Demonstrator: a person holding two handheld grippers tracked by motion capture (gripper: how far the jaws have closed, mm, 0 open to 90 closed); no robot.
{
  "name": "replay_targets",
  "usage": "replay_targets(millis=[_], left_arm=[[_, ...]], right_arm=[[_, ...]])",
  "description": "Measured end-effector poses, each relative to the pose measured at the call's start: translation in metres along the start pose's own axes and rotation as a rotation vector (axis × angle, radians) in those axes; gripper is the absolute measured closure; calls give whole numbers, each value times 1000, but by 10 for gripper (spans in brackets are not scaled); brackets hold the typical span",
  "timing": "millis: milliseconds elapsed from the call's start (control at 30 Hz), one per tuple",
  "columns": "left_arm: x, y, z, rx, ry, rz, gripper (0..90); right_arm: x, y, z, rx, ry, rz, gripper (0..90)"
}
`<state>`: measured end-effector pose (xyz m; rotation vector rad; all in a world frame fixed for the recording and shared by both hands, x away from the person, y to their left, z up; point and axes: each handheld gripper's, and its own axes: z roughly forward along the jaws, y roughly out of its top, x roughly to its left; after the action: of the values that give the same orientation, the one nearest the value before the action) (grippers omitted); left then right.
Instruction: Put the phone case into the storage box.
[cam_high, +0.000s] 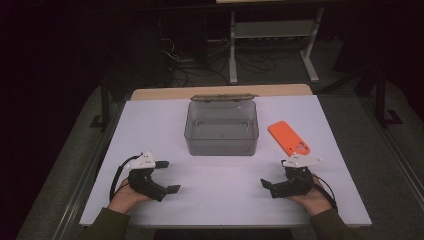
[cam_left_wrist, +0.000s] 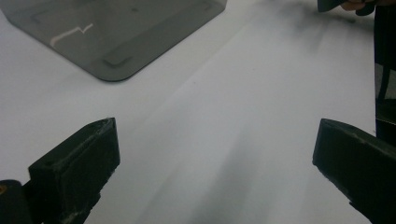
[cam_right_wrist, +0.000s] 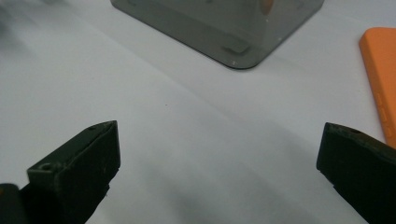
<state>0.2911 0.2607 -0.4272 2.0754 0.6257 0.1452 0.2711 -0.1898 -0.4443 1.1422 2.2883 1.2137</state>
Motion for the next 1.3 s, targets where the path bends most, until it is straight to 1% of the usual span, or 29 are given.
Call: replay_targets(millis=[100,200,333,433,500,567,767,867,1067,1300], left_arm=[[0,0,1,-7,4,2,0],[-1,-1,1,-13,7,9,0],[-1,-2,1,-23,10,11,0],[0,-4,0,-43,12,-2,0],[0,-4,0,-41,9,-4,0],[0,-5,1,-37,8,-2,0],[0,-5,1,-38,6,-17,0],[0,-5,2,-34,9,-11,0],[-1,-5,2,-28,7,-25,0],[-1,-5,2,-25,3,-19,0]], right_arm=[[4,-1,0,-15,11,-6,0],[5,-1,0,-20,21,-17,0],[5,-2,1,-21,23,-16,0],[4,-2,1,-23,22,-16,0],[3,-1,0,-26,22,-15,0],[3,0,0,-22,19,-23,0],[1,3,-1,-7,10,-30,0],[-1,5,0,2,7,-26,0],[-2,8,-1,11,-6,-28,0],[-5,12,0,23,-19,-38,0]])
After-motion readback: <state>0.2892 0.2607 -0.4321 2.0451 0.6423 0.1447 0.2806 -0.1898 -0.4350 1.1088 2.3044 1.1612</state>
